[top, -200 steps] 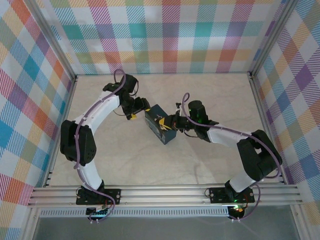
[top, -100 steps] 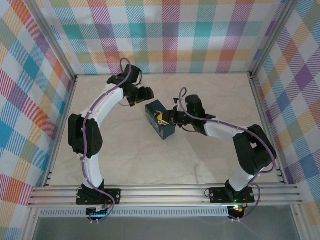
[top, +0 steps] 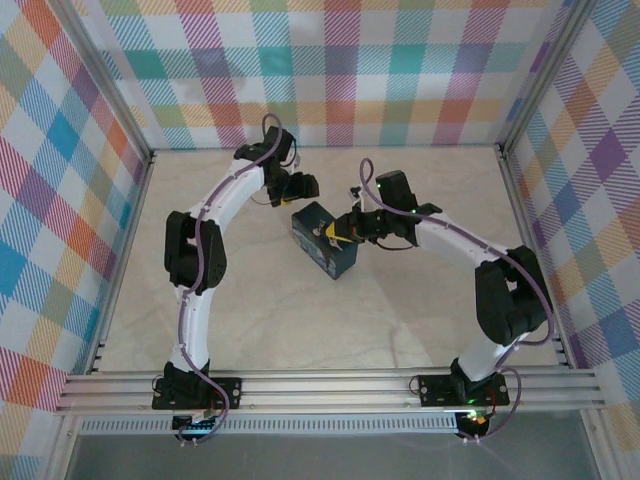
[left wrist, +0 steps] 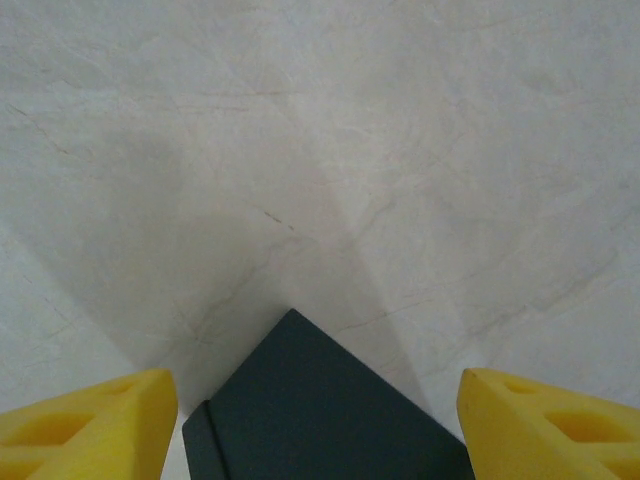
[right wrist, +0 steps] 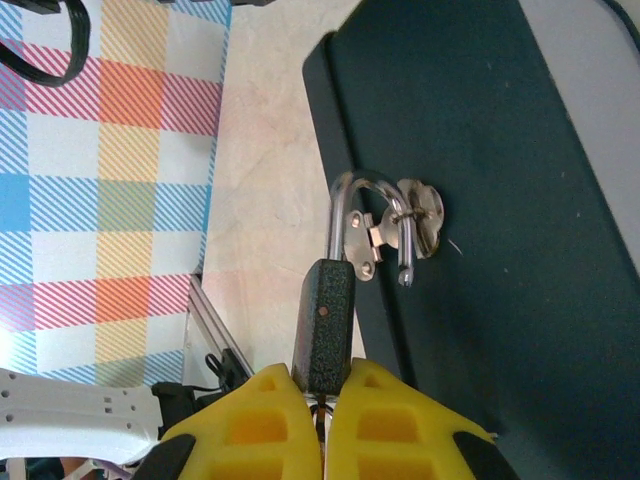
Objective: Unlock a padlock with a key
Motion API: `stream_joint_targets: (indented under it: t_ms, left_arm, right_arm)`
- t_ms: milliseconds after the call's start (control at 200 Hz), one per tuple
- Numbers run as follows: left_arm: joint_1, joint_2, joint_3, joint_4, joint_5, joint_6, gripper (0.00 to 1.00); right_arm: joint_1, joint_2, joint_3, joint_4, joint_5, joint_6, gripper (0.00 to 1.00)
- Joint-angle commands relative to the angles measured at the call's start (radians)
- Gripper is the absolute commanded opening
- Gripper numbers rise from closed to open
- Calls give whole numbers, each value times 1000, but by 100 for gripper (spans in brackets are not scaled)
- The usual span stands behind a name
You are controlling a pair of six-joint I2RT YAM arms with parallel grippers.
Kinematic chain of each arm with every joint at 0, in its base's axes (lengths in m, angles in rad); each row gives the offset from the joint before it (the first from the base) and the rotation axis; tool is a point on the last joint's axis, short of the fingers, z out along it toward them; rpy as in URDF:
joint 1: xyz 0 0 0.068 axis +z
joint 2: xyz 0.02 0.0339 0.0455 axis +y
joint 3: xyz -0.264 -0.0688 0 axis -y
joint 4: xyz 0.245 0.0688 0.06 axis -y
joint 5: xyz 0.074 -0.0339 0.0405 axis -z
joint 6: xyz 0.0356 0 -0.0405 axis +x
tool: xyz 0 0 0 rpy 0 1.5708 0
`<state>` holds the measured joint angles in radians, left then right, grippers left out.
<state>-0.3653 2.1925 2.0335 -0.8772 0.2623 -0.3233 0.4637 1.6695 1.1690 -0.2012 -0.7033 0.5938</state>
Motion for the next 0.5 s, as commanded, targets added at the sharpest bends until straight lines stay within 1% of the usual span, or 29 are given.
stream_joint_targets:
  t_ms: [0, 140, 295, 495]
  left_arm:
    - [-20, -12, 21, -44, 38, 40, 72]
    - [-51, 4, 12, -61, 53, 50, 68]
    - [-70, 3, -10, -65, 69, 54, 66]
    - [-73, -14, -57, -46, 84, 37, 63]
  right_arm:
    - [-12, 15, 32, -6, -59, -52, 2]
    - [-28, 38, 17, 65, -90, -39, 2]
    - [-40, 62, 12, 128, -103, -13, 2]
    - [-42, 112, 48, 144, -124, 4, 4]
